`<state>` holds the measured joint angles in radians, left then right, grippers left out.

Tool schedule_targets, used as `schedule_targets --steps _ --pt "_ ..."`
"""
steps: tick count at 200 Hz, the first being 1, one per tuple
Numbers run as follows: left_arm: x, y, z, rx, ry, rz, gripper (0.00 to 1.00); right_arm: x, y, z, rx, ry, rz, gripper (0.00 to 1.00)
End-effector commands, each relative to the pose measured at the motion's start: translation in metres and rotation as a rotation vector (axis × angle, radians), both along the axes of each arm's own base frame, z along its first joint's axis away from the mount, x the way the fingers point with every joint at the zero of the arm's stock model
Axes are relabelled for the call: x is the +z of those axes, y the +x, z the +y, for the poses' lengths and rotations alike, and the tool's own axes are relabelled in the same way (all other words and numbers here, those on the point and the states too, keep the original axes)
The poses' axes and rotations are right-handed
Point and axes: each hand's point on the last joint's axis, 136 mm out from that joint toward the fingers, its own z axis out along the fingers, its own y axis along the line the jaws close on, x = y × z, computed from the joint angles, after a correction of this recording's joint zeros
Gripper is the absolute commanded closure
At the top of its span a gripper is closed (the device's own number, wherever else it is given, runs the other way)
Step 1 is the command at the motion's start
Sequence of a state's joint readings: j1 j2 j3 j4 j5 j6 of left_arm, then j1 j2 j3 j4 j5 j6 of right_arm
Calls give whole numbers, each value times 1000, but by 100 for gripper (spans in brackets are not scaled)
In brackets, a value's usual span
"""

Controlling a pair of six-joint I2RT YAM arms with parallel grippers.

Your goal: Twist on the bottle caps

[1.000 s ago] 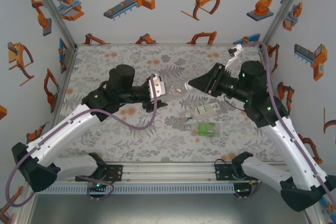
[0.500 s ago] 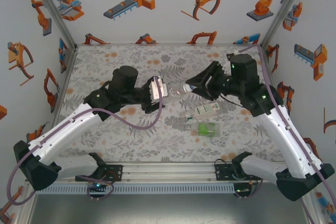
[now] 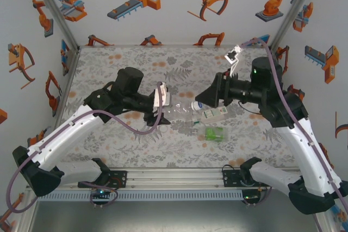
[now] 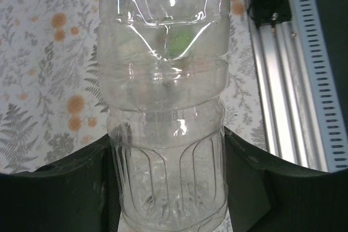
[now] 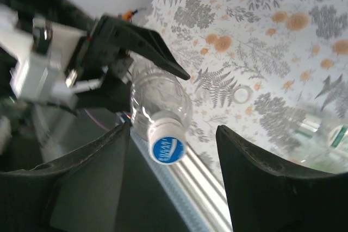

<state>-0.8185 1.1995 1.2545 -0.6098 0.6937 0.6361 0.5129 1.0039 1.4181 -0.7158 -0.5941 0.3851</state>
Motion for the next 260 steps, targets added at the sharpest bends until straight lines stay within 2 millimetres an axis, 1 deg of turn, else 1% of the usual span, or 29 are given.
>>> schedule_targets --steps 1,11,24,52,60,97,121,143,159,171,179,199,260 --pt "8 -24 3 -107 -14 73 100 4 -32 -2 190 -74 -286 40" --pt "7 -25 3 -111 -15 79 100 1 -34 -2 210 -97 -304 40" --pt "8 -26 4 -110 -16 80 100 -2 -36 3 249 -86 -262 43" --pt "6 -19 5 -72 -1 62 100 -1 -29 12 235 -16 -130 54" --pt "5 -16 5 -57 5 56 100 -2 -28 13 226 -1 -100 55" --pt "5 -11 3 -34 4 38 100 -4 -29 17 225 73 -45 55" --pt "6 -10 2 -36 3 43 100 -14 -28 16 215 59 -31 55" --pt "7 -11 2 -35 -3 39 100 -23 -23 14 185 28 -20 54" --pt "7 -11 2 -37 -4 39 100 -23 -23 15 192 32 -20 54" --pt "7 -11 2 -37 -4 40 100 -21 -22 16 193 37 -23 59" --pt "8 -11 2 -37 -5 39 100 -20 -22 16 192 39 -25 59" --pt "8 -11 2 -36 -5 42 100 -22 -24 17 202 40 -9 54" --pt "10 -9 0 -33 -13 36 100 -23 -26 18 219 43 13 55"
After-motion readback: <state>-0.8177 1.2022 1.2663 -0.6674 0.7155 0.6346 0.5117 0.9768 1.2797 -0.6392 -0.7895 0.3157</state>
